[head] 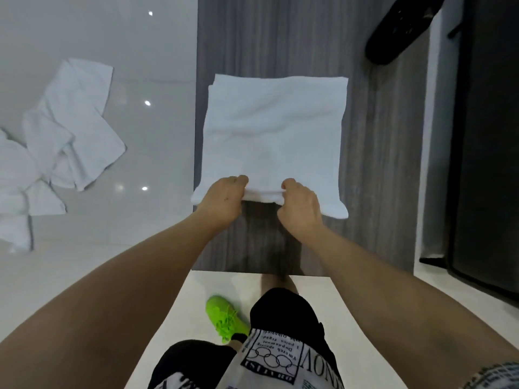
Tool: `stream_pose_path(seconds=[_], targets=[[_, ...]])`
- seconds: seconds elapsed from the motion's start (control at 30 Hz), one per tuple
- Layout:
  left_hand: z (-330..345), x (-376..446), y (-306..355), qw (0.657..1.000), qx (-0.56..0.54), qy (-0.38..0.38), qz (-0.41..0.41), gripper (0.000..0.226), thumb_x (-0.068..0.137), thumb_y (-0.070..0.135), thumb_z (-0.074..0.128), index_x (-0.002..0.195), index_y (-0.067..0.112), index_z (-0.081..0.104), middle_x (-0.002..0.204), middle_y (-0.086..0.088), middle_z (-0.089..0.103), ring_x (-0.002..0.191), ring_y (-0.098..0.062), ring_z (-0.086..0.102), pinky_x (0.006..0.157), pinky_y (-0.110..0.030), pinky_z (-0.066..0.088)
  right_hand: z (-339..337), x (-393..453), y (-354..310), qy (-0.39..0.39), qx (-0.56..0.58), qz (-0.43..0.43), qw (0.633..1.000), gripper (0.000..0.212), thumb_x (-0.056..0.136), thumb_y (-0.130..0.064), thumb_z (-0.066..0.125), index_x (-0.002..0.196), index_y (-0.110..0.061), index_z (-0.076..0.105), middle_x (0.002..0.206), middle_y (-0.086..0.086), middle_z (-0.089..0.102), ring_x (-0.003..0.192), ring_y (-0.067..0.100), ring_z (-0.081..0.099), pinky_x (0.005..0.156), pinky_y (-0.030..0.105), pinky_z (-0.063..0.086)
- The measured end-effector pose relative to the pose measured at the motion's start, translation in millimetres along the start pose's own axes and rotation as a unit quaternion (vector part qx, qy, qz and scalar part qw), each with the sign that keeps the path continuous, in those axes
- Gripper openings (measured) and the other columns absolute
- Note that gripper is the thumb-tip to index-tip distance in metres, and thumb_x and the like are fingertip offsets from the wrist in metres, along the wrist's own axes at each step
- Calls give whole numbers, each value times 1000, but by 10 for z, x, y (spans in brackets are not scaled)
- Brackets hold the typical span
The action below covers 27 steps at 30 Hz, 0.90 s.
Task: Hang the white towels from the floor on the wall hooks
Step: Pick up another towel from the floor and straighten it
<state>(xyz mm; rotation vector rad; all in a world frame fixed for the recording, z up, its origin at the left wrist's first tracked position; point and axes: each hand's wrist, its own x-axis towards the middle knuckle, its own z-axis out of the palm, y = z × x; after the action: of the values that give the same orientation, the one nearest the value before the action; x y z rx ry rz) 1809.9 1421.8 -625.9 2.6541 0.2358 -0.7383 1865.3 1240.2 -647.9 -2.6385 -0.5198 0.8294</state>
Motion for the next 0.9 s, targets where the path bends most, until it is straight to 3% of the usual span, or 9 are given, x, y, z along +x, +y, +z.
stream_pose_path(seconds=[0.1,0.17,0.23,0.33,0.4,0.6,0.7,0.9], targets=[[-182,-219,64,1000,-1,-11,-17,27,83,4,59,110,8,64,101,-11,60,94,-27,57,76,-31,42,-195,-193,-120,-18,-2,-3,1000,19,77,-4,50,94,-11,53,77,0,50,71,23,54,60,31,37],[-354,-392,89,999,-29,14,-36,26,83,3,58,107,9,66,98,-9,60,92,-27,57,71,-28,37,-369,-337,-237,-21,-8,-9,1000,12,79,-9,46,88,-16,44,69,-6,42,64,20,47,52,29,27],[-567,-605,110,996,-49,59,-45,21,87,6,58,105,10,66,98,-9,63,89,-27,58,71,-30,41,-565,-493,-380,-8,-27,-33,999,2,85,-18,44,87,-17,44,68,-4,46,65,26,51,52,30,25],[-953,-1013,105,985,-68,147,-62,9,95,22,51,94,16,58,90,-9,63,79,-28,55,65,-31,39,-962,-746,-730,35,-40,-81,995,35,93,-49,44,93,-17,59,89,7,67,86,34,61,67,34,37],[-1224,-1333,72,974,-64,209,-57,16,99,27,44,94,16,55,86,-10,61,80,-32,57,65,-33,39,-1294,-947,-1061,44,-40,-119,991,42,88,-60,49,88,-20,63,87,3,67,84,28,59,67,33,38],[-2124,-2490,-146,930,-100,351,-37,18,100,30,38,95,24,55,88,-4,62,80,-27,55,67,-35,43,-2166,-1671,-2213,86,-10,-197,977,29,80,-41,66,58,-25,56,56,-7,57,57,13,57,48,24,32],[-2568,-3214,-370,902,-86,423,-22,17,99,30,42,97,24,58,88,-2,64,80,-23,53,70,-34,44,-2394,-2050,-2903,108,5,-244,964,23,78,-39,71,59,-30,61,54,-10,59,51,5,57,44,21,34],[-3147,-4505,-1044,847,-34,526,-61,12,94,28,57,90,21,67,78,7,60,75,-16,51,69,-27,36,-2507,-2496,-4362,111,-31,-350,930,27,72,-36,79,54,-28,60,56,-9,58,57,12,59,49,23,36]])
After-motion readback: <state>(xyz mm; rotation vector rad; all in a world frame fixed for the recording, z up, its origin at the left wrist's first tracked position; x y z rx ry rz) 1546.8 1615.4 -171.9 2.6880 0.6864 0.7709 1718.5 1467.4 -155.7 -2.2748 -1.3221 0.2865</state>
